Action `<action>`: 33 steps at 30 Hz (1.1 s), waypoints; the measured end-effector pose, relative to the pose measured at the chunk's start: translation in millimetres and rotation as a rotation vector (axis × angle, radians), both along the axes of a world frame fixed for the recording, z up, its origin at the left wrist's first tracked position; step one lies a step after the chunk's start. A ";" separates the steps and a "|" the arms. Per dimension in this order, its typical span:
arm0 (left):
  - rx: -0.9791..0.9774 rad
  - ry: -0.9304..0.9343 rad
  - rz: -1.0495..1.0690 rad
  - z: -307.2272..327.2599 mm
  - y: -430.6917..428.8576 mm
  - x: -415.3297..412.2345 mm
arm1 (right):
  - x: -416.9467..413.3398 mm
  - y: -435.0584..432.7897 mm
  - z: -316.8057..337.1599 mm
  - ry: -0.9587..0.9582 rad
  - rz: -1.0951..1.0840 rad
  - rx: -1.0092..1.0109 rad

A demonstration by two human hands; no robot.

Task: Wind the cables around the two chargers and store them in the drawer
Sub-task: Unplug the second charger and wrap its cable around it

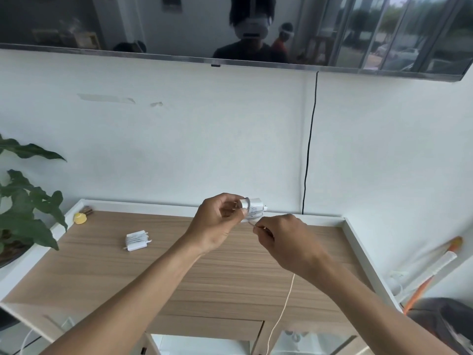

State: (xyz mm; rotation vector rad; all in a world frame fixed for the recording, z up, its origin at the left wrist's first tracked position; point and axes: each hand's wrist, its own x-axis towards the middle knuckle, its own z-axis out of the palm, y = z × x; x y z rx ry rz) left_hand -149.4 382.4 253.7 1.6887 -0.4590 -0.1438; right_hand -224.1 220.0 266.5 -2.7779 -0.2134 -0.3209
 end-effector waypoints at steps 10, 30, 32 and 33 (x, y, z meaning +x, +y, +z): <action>0.044 0.035 -0.312 4.9 14.9 -7.9 | 2.7 -13.0 56.8 -0.030 0.121 -0.025; -0.333 0.367 -0.063 23.1 8.2 -0.2 | 2.0 10.4 -12.2 -0.089 0.109 0.179; -0.222 0.286 -0.007 17.4 5.4 0.5 | -0.4 12.0 -8.0 -0.070 0.100 0.032; -0.181 0.247 0.020 15.3 3.9 0.0 | -1.9 12.5 -3.6 -0.056 0.083 -0.034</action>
